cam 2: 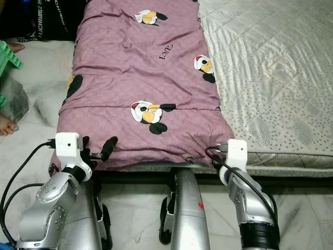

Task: Clean up the room

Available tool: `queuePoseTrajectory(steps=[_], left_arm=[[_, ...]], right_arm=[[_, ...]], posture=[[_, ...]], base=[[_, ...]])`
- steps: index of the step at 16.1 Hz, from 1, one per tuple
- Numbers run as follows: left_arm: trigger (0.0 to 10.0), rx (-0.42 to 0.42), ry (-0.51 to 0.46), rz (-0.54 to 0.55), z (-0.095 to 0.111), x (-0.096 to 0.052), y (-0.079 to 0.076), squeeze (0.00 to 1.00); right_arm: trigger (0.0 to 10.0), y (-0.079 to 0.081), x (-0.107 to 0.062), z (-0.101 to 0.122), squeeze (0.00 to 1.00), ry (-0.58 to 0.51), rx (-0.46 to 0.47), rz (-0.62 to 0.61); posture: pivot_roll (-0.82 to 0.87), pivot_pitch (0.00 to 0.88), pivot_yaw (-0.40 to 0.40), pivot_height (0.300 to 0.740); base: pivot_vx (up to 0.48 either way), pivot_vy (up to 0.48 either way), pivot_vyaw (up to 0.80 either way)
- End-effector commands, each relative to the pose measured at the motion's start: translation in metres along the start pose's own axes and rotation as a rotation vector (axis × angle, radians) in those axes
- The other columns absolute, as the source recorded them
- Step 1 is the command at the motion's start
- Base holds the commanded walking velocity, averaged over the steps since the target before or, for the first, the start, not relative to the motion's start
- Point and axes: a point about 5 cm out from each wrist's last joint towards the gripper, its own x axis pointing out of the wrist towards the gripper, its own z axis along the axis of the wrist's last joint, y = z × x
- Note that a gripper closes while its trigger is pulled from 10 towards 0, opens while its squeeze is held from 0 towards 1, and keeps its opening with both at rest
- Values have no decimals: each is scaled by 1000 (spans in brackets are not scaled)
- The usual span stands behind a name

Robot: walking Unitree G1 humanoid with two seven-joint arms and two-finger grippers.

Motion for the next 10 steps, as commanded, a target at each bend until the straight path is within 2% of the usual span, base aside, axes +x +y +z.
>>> queuePoseTrajectory(steps=[1,5,10], left_arm=[[10000,3,19,-8,-4,-3,-2,0],[10000,5,21,-3,-4,-3,-1,0],[10000,5,25,-4,-4,-3,-2,0]], right_arm=[[0,-14,-1,-9,0,37,5,-59],[0,-23,1,-16,0,71,21,-87],[0,-22,3,-16,0,62,68,-68]], posture=[[26,214,-102,556],[29,216,-102,556],[28,217,-98,556]], base=[[0,0,0],[0,0,0],[0,0,0]])
